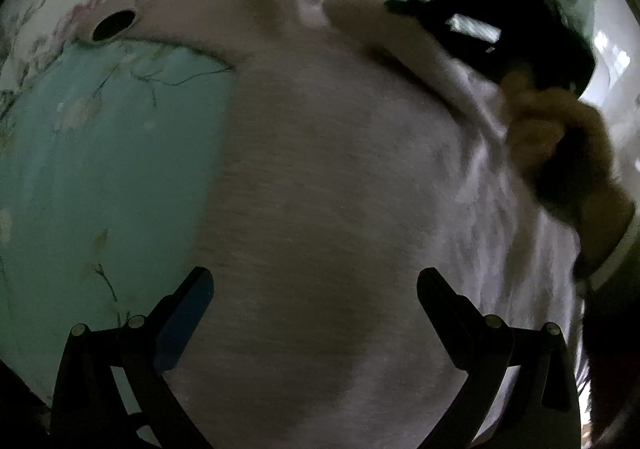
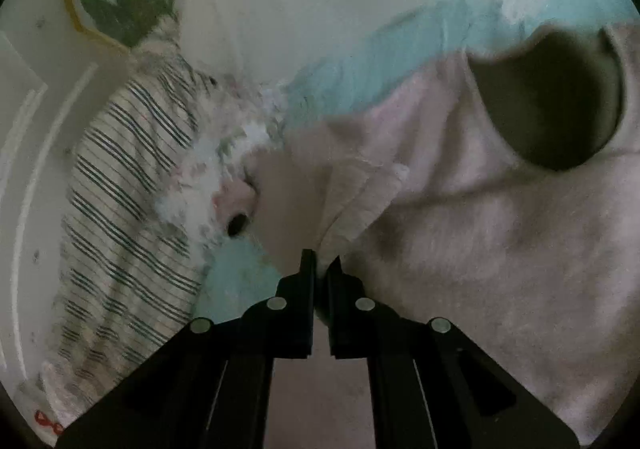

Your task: Fold small clothes

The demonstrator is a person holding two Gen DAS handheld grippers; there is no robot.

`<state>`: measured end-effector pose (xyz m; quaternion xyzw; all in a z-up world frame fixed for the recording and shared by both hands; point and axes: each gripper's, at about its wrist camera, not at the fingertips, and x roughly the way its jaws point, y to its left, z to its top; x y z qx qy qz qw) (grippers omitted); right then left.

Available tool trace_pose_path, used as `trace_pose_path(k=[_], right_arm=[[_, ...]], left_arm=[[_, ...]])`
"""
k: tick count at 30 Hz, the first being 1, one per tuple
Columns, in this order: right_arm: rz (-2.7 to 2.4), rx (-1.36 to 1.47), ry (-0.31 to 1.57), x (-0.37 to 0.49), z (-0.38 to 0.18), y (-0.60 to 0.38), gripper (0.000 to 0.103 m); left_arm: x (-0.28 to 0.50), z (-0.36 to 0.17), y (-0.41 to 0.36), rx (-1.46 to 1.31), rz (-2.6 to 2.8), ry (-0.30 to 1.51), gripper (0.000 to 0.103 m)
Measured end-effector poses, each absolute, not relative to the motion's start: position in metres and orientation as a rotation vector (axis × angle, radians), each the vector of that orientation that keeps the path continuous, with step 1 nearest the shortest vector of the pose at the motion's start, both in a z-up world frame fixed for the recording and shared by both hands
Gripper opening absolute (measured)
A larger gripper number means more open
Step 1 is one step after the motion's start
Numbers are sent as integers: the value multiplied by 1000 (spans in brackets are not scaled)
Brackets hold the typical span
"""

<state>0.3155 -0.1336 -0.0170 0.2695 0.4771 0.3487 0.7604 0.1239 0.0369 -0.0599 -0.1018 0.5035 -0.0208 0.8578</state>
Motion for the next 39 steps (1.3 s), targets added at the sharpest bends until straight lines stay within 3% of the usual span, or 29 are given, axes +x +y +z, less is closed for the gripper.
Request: trace_pose_path(k=[2,4,6,7,21,23,26,28,30,33,35,37,39], right_arm=[[752,587,1070,316,-28,-123,10],[750,606,1108,317,-38,-123,17],[744,620,1111,313,-40,-130,45],[736,621,1098,309,-37,-137,48],[558,660,933,201,10,-264,53],[507,691,918,189,10,-286,53],[443,735,894,179,9,-311,53],[407,753,880,175,10,-325,53],[381,761,874,174,9,-336,53],[356,774,866,171,9,-347,53],[355,774,864,168,9,-350,53],[359,775,870,167,8,-352,53],[360,776,880,165,5,-353,53]], left_arm=[[127,-61,46,-253,-50,1055,102],[132,-63,53,-280,-50,1050,102],[141,-64,62,-304,-63,1034,102],[147,-65,63,-314,-70,1028,102],[332,-88,73,-301,-58,1041,100],[344,-90,71,-269,-53,1030,93],[343,-87,65,-188,-28,1007,61],[340,-83,64,-158,-25,989,26],[336,-75,63,-158,-43,965,15],[328,-64,65,-136,-68,925,15],[326,-65,68,-127,-62,945,21],[322,-66,72,-125,-57,972,39],[315,-57,73,-130,-70,943,43]])
